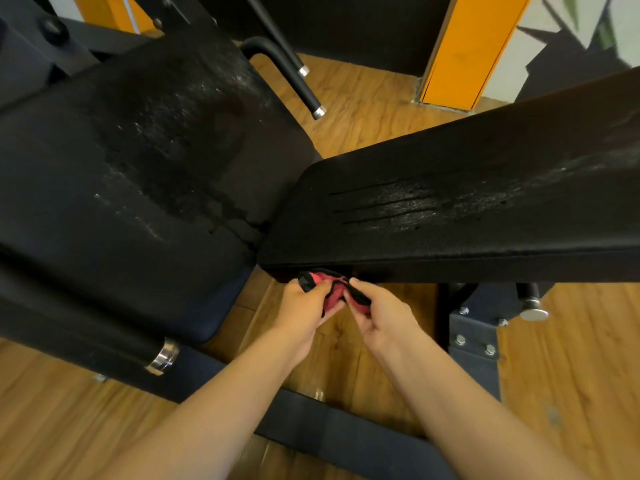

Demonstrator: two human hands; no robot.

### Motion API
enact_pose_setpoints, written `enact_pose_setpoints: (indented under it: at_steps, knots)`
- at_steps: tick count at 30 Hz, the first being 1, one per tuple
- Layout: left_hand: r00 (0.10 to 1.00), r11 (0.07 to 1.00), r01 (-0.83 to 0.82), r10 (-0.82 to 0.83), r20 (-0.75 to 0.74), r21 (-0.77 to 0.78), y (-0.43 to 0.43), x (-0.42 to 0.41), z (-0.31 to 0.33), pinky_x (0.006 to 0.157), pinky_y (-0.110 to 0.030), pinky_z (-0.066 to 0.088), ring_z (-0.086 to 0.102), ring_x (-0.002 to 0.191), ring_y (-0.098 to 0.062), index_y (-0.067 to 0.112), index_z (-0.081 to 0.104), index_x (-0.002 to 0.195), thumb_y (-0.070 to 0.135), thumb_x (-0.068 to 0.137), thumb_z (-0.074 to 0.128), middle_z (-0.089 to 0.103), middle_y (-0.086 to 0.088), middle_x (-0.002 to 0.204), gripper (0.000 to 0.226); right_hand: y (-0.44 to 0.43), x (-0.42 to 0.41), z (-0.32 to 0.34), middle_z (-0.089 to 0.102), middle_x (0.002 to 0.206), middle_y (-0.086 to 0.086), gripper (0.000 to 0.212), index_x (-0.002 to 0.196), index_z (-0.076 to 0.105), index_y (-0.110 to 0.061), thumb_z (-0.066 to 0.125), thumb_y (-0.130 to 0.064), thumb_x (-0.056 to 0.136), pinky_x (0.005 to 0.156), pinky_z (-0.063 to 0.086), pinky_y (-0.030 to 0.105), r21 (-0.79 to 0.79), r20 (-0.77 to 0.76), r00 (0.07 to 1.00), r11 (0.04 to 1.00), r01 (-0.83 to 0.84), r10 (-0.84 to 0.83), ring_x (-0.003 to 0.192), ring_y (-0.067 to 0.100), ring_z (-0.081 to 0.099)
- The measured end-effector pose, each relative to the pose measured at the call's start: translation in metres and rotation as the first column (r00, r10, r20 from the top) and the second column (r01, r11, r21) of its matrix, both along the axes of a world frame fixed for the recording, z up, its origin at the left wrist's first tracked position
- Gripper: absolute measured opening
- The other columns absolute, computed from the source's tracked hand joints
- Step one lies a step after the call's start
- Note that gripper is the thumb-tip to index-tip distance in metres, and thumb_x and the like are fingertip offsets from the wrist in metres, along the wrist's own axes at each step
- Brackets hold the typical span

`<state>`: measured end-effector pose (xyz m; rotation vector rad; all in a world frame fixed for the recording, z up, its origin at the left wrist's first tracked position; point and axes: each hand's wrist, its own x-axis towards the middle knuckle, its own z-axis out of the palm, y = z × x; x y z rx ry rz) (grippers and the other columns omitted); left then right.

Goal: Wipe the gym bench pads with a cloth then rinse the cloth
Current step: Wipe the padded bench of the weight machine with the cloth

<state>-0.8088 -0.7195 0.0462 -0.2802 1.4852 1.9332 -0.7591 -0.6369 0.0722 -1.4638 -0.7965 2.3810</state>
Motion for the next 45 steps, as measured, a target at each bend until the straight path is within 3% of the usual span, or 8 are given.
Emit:
enact_pose_setpoints:
  at_steps: [5,15,26,28,33,37,41,45]
  knots:
    - [0.986,0.997,0.077,-0.071,-0.153,0.029,0.002,-0.004,0.016,0.076,-0.026,0.059,0.070,0.098,-0.020,0.002,0.059,0.119,0.008,0.096,0.055,0.068,-0.016,0.111,0.025,0.014,0.010,0.021,0.067,0.092,0.022,0.013,0.096,0.064,0.004,0.062,0.007,0.084,0.050,0.056,0.023,-0.114,-0.121,0.992,0.993,0.006,-0.020,0.082,0.027,0.067]
    - [0.977,0.994,-0.050,0.028,-0.212,-0.099,0.012,0.005,0.012,0.077,-0.030,0.058,0.069,0.094,-0.022,0.005,0.060,0.111,0.005,0.094,0.056,0.069,-0.016,0.105,0.017,0.007,0.010,0.021,0.066,0.092,0.020,0.013,0.094,0.063,0.003,0.061,0.009,0.083,0.051,0.056,0.021,-0.060,-0.101,0.995,0.998,-0.001,-0.005,0.081,0.025,0.067]
    - [0.984,0.993,0.085,-0.070,-0.166,0.086,0.014,0.019,0.035,0.090,-0.037,0.056,0.070,0.099,-0.019,0.008,0.062,0.117,0.014,0.094,0.059,0.071,-0.010,0.108,0.024,0.013,0.034,0.061,0.069,0.076,0.018,0.006,0.087,0.063,0.002,0.058,0.005,0.087,0.044,0.052,0.021,-0.109,-0.182,0.980,0.992,0.059,-0.078,0.069,0.023,0.068]
    - [0.976,0.993,0.116,-0.115,-0.182,-0.009,0.015,0.025,0.031,0.092,-0.037,0.055,0.068,0.099,-0.017,0.013,0.062,0.116,0.016,0.094,0.060,0.071,-0.006,0.108,0.022,0.012,0.039,0.060,0.069,0.065,0.018,0.008,0.084,0.062,0.001,0.057,0.005,0.088,0.041,0.051,0.022,-0.115,-0.152,0.985,0.992,0.061,-0.078,0.061,0.023,0.068]
    - [0.883,0.966,0.084,-0.187,-0.431,-0.246,0.016,0.029,0.030,0.084,-0.033,0.051,0.065,0.091,-0.016,0.012,0.065,0.100,0.024,0.094,0.059,0.069,-0.005,0.096,0.014,0.017,0.041,0.053,0.066,0.093,0.016,0.008,0.092,0.064,0.000,0.058,0.003,0.088,0.061,0.058,0.026,-0.136,-0.184,0.973,0.984,0.114,-0.138,0.091,0.024,0.064]
    - [0.756,0.896,0.052,-0.324,-0.569,-0.442,0.008,0.014,0.032,0.068,-0.034,0.046,0.059,0.071,-0.016,0.005,0.061,0.079,0.043,0.097,0.051,0.064,-0.009,0.078,0.043,0.018,0.042,0.045,0.066,0.110,0.018,0.028,0.111,0.063,0.002,0.060,0.005,0.084,0.060,0.059,0.025,-0.221,-0.254,0.953,0.969,0.111,-0.167,0.106,0.028,0.063]
    - [0.745,0.888,-0.052,-0.271,-0.610,-0.458,0.009,0.010,0.034,0.056,-0.025,0.036,0.048,0.058,-0.011,0.001,0.055,0.068,0.044,0.101,0.036,0.055,-0.011,0.065,0.057,0.011,0.039,0.052,0.064,0.094,0.014,0.021,0.098,0.062,0.000,0.054,0.013,0.084,0.055,0.058,0.022,-0.249,-0.285,0.937,0.960,0.130,-0.201,0.088,0.021,0.063]
    - [0.739,0.913,0.041,-0.302,-0.603,-0.407,0.005,0.003,0.027,0.061,-0.024,0.039,0.051,0.061,-0.009,0.012,0.056,0.069,0.033,0.103,0.039,0.055,-0.004,0.067,0.043,0.005,0.031,0.041,0.065,0.104,0.014,0.039,0.121,0.056,0.000,0.060,0.009,0.083,0.055,0.055,0.024,-0.130,-0.200,0.973,0.988,0.087,-0.112,0.086,0.019,0.063]
